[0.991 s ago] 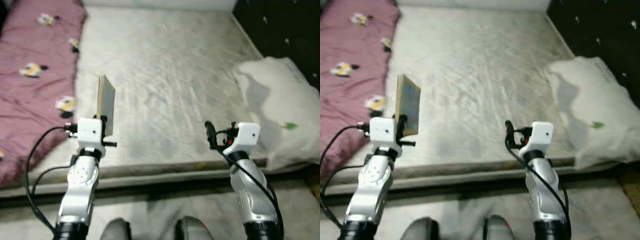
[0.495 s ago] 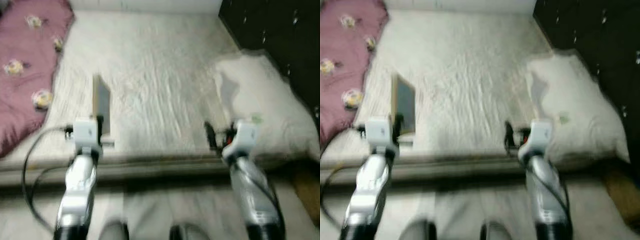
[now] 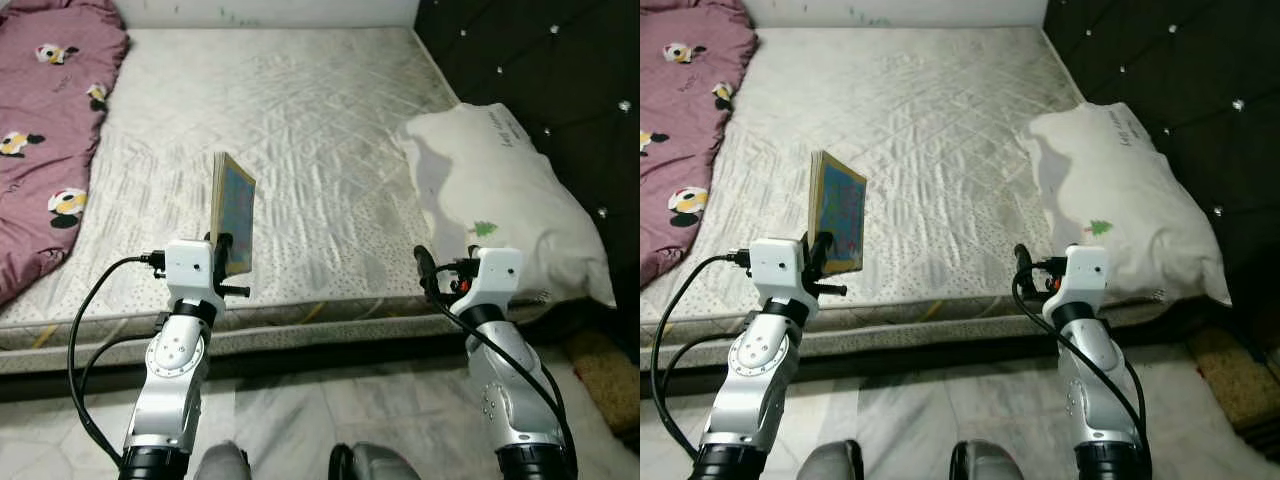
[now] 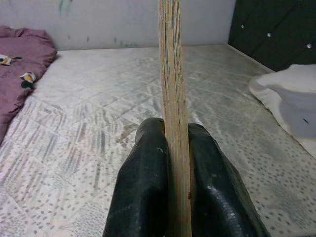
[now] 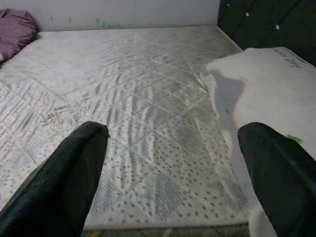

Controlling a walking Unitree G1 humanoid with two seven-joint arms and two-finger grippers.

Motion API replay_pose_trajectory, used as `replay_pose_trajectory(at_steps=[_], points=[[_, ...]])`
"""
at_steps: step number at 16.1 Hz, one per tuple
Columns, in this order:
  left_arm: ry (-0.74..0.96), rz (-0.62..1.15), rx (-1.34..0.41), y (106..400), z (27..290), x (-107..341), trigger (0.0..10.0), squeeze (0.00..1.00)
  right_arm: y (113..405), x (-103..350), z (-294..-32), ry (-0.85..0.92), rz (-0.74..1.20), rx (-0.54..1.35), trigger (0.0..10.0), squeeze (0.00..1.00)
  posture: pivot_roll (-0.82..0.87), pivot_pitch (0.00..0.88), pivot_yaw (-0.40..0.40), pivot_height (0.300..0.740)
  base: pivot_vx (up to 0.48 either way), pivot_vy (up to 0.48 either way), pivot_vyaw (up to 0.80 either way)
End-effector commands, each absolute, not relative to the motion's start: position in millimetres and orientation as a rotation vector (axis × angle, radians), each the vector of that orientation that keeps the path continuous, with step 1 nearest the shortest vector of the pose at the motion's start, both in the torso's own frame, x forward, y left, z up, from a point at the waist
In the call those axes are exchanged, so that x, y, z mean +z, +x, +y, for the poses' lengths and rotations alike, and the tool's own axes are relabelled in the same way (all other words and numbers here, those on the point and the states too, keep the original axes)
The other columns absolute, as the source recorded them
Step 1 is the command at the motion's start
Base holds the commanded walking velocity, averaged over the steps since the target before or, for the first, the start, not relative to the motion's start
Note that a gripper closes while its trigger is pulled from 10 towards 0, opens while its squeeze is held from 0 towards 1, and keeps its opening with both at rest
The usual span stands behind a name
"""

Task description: Clean up the room

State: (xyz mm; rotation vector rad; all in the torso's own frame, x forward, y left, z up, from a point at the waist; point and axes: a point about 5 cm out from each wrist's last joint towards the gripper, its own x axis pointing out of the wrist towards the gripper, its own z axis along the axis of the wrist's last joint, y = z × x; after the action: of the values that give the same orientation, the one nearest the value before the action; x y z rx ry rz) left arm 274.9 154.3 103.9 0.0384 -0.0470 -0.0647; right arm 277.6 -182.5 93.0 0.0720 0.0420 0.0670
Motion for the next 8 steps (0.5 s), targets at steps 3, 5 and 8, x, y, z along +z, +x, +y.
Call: replay_pose_trajectory(at_steps=[3, 5, 8], points=[[0.041, -0.113, -0.063, 276.1, 156.3, 116.9, 10.0, 0.00, 279.1, 95.6, -183.5, 0.069, 0.030, 0.067, 10.0, 0.00, -0.02, 0.129, -0.039, 0.740, 0.322, 0.000, 0.00], [0.042, -0.112, -0.064, 276.1, 156.4, 116.8, 10.0, 0.00, 278.9, 95.5, -183.6, 0.068, 0.030, 0.067, 10.0, 0.00, -0.02, 0.129, -0.039, 0.740, 0.321, 0.000, 0.00], [0.043, -0.111, -0.066, 276.1, 156.3, 116.7, 10.0, 0.00, 278.9, 95.8, -183.8, 0.066, 0.029, 0.066, 10.0, 0.00, -0.02, 0.130, -0.040, 0.740, 0.321, 0.000, 0.00]])
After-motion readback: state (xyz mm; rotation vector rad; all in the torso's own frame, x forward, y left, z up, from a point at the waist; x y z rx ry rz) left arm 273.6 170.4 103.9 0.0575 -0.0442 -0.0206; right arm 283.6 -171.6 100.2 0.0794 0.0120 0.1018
